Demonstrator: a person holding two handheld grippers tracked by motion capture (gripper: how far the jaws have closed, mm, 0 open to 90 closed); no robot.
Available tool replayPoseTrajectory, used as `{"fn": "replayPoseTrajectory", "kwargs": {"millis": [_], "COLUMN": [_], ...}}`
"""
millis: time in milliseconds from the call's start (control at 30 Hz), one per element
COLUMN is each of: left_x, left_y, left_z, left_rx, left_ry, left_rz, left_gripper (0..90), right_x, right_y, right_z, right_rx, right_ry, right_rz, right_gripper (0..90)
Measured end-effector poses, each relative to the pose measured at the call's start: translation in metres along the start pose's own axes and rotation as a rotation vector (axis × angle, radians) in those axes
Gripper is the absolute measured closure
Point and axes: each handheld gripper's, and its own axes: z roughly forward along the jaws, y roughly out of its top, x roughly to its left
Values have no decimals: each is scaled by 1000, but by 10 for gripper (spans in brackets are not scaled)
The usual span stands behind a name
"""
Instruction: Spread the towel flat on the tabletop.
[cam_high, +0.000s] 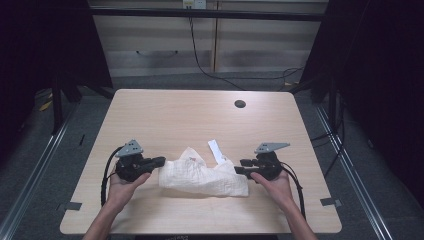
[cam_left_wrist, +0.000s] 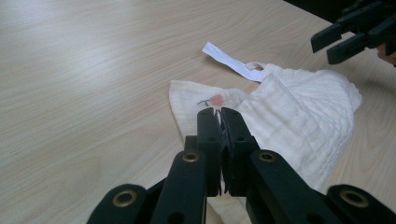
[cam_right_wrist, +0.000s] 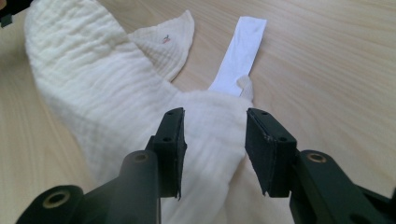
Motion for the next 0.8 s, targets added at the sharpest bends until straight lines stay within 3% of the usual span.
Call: {"fn": "replayPoseTrajectory", "kwargs": {"millis": [200,367,533,700,800], "left_x": [1,1,3,3,3], "left_y": [-3,-2,-3,-3,-3], "left_z": [1,2,3,5,5], "left_rx": [-11,-13,-18,-15,-17], "left_ry": [-4,-9,-16,-20,-21], "left_rz": [-14,-18,-33,-32,-36], "left_gripper": [872,869,869,869,869], "right_x": [-13,-23,-22,-24,-21], "right_y": [15,17,16,14,14], "right_z": [27,47,55,56,58], "right_rx": [33,87,99,102,105], "right_ry": [4,0,1,-29,-49], "right_rz": [-3,6,-1,-12,-42], "right_gripper": [605,578,579,574,580]}}
